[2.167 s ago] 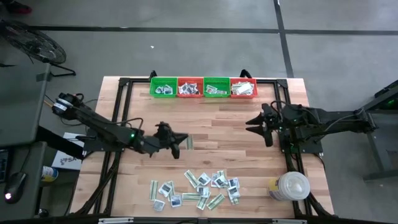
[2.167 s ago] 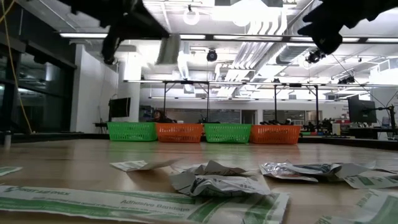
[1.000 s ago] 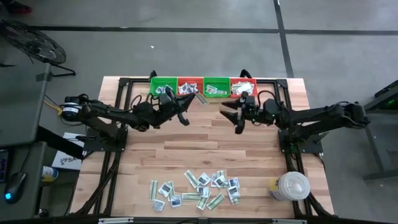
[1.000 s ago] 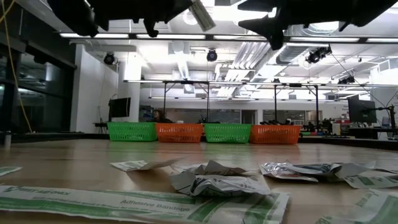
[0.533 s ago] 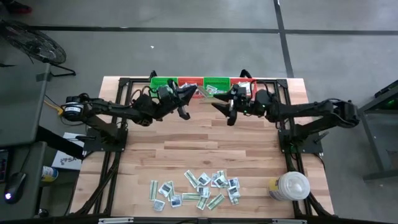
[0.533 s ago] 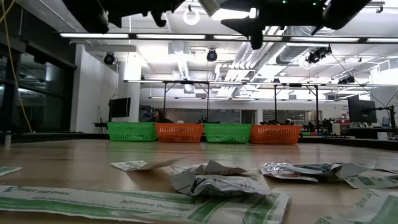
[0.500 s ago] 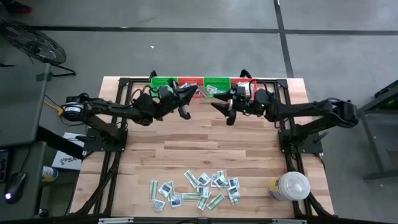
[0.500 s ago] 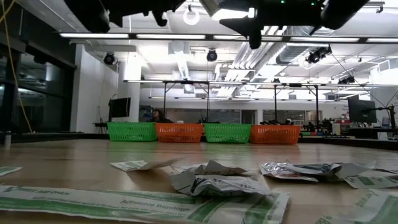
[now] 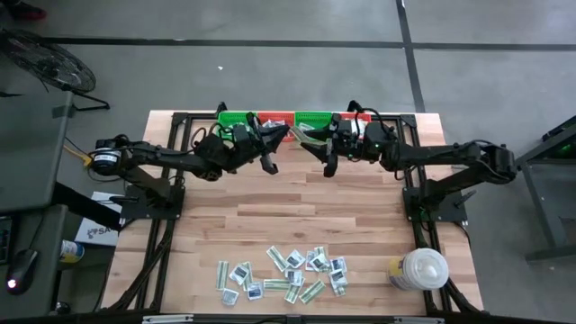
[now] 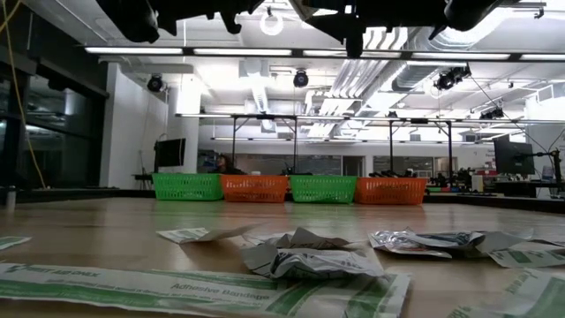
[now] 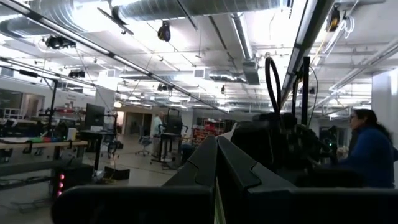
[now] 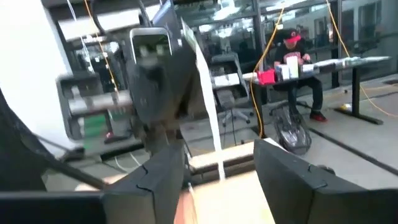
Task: Pick & Place First Aid Supplies
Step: Put the green bandage pack in the right orange bin
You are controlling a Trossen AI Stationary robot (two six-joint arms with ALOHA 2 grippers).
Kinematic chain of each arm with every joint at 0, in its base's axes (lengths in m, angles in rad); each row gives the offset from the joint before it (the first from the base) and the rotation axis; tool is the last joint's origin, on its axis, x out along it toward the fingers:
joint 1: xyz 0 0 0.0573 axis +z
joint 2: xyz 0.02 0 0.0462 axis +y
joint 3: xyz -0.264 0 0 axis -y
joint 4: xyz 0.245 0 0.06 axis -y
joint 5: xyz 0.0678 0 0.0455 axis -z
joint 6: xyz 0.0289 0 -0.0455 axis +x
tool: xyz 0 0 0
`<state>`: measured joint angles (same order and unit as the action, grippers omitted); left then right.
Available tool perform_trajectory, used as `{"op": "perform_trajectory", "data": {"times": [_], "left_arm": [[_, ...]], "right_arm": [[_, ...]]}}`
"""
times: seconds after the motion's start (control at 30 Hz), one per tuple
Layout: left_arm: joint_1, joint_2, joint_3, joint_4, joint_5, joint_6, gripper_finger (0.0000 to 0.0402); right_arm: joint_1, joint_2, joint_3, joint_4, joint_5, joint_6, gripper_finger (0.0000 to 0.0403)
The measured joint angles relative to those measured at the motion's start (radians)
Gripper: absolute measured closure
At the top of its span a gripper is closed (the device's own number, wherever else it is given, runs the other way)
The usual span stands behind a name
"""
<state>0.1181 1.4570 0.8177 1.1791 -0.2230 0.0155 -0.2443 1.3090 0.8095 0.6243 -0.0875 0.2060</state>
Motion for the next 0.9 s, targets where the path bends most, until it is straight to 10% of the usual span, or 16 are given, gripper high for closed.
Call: {"op": "perform_trajectory", "data": {"times": [0.63, 0.9], "left_arm": [[0.000, 0.000, 0.000, -0.003, 0.000, -0.020, 0.0401], [0.000, 0.000, 0.000, -0.035, -0.005, -0.024, 0.0401]], "right_arm": [[-0.011, 0.000, 0.000, 0.001, -0.009, -0.006, 0.0394], [-0.012, -0.002, 0.000, -0.001, -0.037, 0.000, 0.0401]]}}
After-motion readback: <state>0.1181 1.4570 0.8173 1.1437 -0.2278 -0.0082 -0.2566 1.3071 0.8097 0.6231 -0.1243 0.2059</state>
